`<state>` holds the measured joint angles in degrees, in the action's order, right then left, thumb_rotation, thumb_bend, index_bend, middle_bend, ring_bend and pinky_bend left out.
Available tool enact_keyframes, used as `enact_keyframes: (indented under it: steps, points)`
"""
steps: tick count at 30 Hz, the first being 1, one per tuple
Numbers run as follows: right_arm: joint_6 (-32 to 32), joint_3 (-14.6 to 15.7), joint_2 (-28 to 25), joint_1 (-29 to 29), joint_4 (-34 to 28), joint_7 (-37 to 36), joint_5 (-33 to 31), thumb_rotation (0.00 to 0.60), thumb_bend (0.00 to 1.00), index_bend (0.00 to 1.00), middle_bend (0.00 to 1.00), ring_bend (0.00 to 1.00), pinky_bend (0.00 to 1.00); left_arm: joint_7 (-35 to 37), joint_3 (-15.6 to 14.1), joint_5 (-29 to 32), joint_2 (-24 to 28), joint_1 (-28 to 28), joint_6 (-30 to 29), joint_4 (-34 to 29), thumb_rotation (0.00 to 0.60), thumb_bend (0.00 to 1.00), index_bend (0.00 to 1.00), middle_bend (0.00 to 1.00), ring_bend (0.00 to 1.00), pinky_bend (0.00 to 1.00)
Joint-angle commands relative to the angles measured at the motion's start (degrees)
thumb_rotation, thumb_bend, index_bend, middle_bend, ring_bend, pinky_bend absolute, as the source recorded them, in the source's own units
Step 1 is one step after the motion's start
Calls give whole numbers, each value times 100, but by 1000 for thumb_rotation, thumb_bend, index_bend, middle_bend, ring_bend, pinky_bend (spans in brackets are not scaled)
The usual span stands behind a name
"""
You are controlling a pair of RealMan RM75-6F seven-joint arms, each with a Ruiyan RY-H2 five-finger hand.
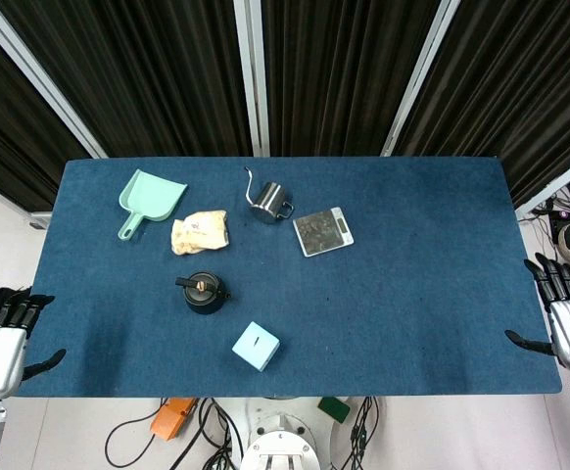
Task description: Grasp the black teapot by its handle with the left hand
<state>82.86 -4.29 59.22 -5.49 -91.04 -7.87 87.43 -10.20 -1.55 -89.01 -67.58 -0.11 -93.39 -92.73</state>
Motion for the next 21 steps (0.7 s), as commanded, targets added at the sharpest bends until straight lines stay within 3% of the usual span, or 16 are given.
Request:
enact_keyframes:
  steps: [1, 13, 21]
  points:
    - [-30, 3, 11, -8, 24, -19, -30, 600, 43, 0, 21, 0, 0, -30, 32, 63, 25, 16, 33, -45, 600, 62, 231, 233, 161, 39]
    - [72, -44, -91, -61, 28, -43, 47, 600, 43, 0, 21, 0, 0, -428, 265, 114, 124, -254, 385, -497, 600, 61, 125, 186, 116, 30]
    - [119, -46, -168, -46, -16, -32, 25, 600, 43, 0, 21, 0, 0, -1135, 564, -166, 89, -1296, 1625, -1189, 600, 62, 80, 139, 102, 30]
